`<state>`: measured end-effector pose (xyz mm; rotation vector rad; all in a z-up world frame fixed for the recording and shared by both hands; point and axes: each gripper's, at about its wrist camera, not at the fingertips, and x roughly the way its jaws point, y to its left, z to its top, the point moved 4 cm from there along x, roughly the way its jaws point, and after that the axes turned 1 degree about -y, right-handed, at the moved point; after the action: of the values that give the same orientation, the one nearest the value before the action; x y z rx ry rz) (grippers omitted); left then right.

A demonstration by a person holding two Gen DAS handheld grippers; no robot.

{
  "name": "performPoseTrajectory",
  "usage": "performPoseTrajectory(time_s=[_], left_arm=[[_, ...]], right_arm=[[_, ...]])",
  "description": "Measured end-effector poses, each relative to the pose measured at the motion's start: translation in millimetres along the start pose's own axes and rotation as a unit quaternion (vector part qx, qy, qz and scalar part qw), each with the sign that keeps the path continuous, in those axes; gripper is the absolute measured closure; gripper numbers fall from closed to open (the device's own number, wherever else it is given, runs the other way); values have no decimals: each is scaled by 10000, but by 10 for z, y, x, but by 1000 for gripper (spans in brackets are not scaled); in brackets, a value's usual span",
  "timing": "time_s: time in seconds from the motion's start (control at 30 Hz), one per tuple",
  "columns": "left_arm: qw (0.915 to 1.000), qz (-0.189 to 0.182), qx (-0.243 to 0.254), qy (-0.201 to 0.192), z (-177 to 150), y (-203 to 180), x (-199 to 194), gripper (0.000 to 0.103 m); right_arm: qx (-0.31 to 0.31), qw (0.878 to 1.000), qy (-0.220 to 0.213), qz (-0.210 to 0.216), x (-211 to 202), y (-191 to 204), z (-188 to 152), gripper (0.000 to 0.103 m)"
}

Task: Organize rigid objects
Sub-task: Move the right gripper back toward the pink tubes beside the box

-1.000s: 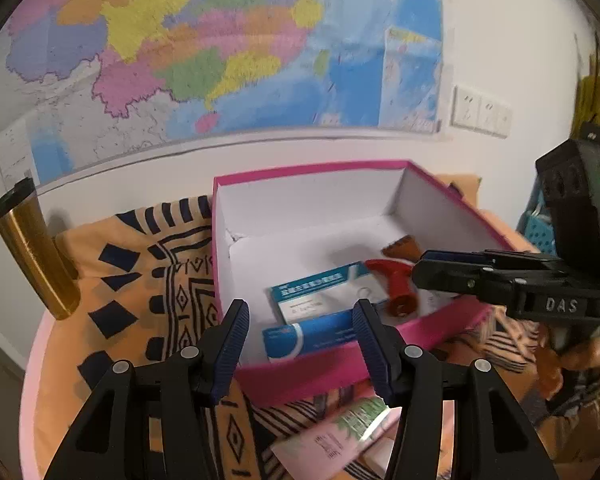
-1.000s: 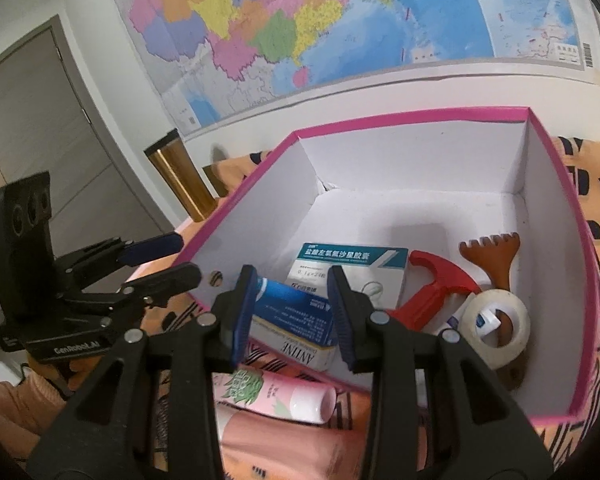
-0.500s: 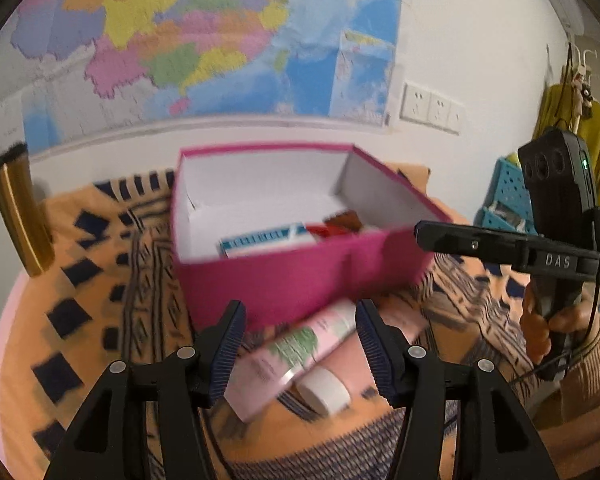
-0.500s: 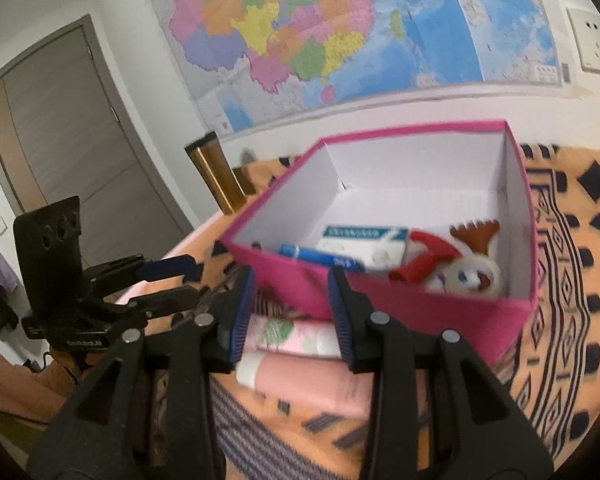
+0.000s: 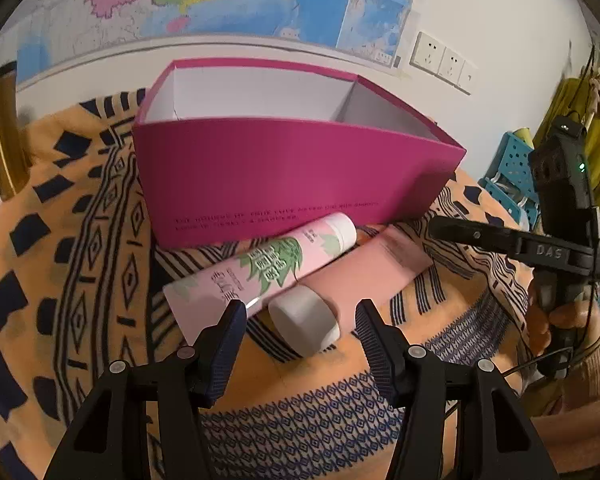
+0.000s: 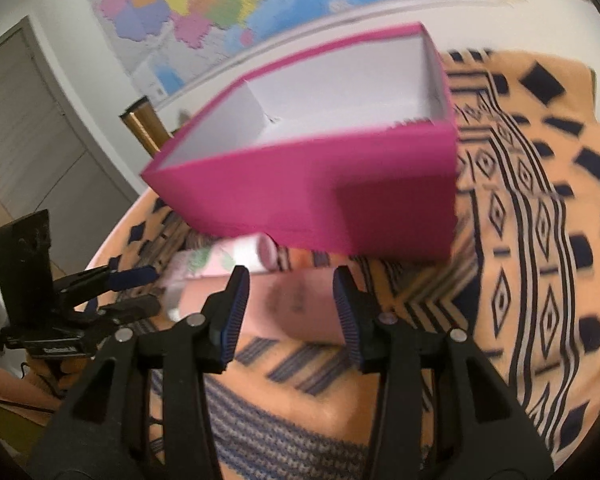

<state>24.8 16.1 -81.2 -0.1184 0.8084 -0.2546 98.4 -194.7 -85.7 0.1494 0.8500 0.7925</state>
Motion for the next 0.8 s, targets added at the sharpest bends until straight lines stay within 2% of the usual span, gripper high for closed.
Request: performPoseTrajectory(time_s=[0.17, 0.43, 0.67, 0.8], left_arm=[[9999, -77, -4, 109, -18, -40, 64, 47], [9995, -190, -73, 240, -49, -80, 140, 51], [9986, -295, -174, 400, -81, -72, 199, 51], [9984, -321, -198, 424, -83, -82, 210, 51]], right_arm=[[297, 9994, 100, -135, 29, -186, -103, 57], [395, 9990, 155, -172, 78, -256, -122, 57], [475, 9985, 248, -59, 192, -275, -135, 57], [483, 9985, 258, 41, 236, -265, -126, 54]])
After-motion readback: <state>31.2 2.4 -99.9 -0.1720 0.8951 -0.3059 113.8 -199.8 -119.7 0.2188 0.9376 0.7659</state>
